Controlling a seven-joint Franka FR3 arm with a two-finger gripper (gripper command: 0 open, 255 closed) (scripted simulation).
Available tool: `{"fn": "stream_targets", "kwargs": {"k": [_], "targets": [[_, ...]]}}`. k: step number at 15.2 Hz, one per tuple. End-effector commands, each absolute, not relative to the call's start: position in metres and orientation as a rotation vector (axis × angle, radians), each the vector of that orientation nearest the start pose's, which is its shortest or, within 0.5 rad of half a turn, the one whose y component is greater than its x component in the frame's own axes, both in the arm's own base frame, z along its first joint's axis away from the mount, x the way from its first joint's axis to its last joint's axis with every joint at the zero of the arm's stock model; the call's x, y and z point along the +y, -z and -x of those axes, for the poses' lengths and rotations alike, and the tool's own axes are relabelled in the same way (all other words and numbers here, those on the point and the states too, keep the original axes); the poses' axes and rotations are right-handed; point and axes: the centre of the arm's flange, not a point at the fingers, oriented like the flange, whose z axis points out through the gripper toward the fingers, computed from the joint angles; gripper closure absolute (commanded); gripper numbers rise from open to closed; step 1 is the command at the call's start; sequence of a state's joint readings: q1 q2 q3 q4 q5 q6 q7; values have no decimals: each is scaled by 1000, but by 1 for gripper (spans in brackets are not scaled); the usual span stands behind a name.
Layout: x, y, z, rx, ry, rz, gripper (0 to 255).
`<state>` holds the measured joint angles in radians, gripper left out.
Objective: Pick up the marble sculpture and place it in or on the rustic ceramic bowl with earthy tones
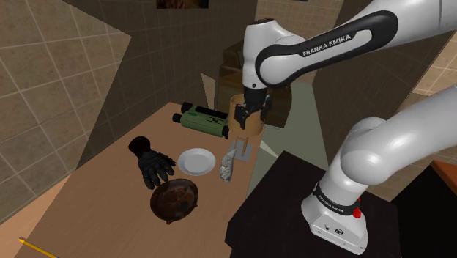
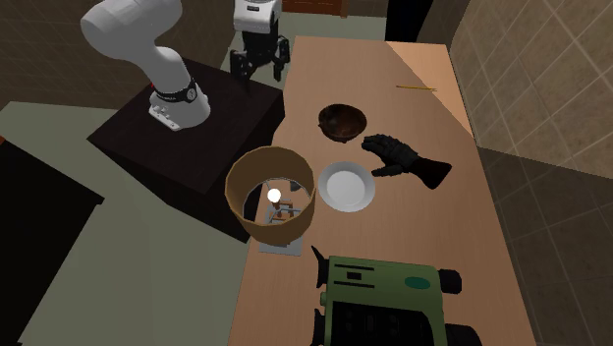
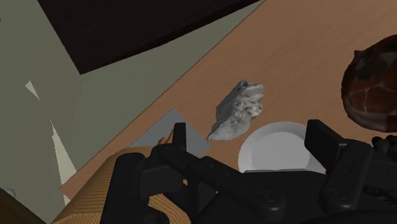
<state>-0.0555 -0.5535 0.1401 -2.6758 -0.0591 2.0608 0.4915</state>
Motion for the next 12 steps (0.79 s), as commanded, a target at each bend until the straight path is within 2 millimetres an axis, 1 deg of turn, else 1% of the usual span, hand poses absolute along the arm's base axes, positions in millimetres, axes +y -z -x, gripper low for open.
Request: {"fn": "stream_targets", "kwargs": {"k": [1,12], "targets": [[24,-374,-364,724,-46,3202,0],[38,-236,-413,1097,-45,3123,0]]}}
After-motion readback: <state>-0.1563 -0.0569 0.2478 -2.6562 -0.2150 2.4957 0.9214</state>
